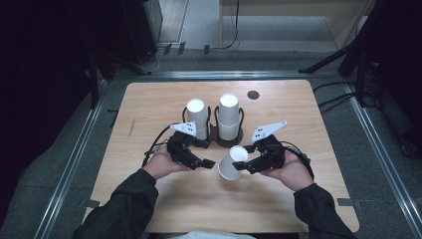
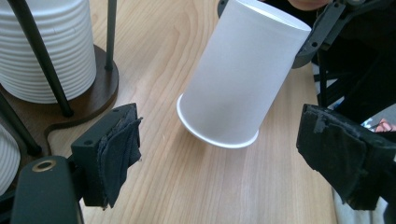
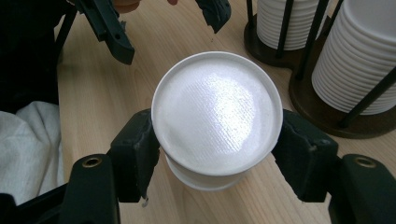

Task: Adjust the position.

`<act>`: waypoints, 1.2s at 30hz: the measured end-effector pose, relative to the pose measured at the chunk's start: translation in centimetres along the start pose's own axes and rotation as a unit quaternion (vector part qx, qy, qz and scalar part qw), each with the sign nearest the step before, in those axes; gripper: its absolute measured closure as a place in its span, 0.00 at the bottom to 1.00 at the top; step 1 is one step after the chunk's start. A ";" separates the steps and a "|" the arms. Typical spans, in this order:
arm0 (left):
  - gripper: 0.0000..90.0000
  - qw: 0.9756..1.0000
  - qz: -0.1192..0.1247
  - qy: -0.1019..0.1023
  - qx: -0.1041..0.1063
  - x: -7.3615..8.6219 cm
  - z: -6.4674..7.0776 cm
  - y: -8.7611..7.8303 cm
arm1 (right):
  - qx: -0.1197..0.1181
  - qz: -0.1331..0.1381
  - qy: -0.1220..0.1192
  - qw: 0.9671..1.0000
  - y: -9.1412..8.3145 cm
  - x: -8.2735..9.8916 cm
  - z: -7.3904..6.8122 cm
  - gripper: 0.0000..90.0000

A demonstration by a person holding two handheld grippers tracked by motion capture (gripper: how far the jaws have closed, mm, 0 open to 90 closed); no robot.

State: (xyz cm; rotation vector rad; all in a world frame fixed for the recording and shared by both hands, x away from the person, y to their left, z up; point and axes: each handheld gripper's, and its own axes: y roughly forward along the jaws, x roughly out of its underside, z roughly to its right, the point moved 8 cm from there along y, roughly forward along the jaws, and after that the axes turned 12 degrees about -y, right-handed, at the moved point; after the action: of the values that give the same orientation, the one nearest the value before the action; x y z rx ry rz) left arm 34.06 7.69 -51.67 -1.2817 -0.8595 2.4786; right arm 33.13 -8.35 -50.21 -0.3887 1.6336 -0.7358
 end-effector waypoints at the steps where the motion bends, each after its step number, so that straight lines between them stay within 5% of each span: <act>1: 0.15 1.000 -0.002 0.002 -0.004 0.1 0.0 0.0 | 0.000 0.001 -0.001 1.000 0.1 0.0 0.0 0.39; 18: 0.13 1.000 -0.010 0.020 -0.008 1.3 0.8 1.1 | -0.034 0.033 -0.009 0.999 1.4 -1.6 -0.6 0.39; 31: 0.15 0.999 0.008 0.039 0.010 1.5 1.8 1.7 | -0.064 0.063 -0.013 0.996 1.5 -3.8 -1.7 0.39; 36: 0.24 0.998 0.020 0.053 0.009 1.3 2.1 1.6 | -0.071 0.072 -0.003 0.995 1.3 -3.9 -1.6 0.39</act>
State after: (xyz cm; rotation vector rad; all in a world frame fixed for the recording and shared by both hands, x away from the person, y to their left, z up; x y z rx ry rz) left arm 31.77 6.17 -52.51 -1.4234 -0.7929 2.4188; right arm 32.54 -4.53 -47.98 -0.3683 1.6950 -0.5117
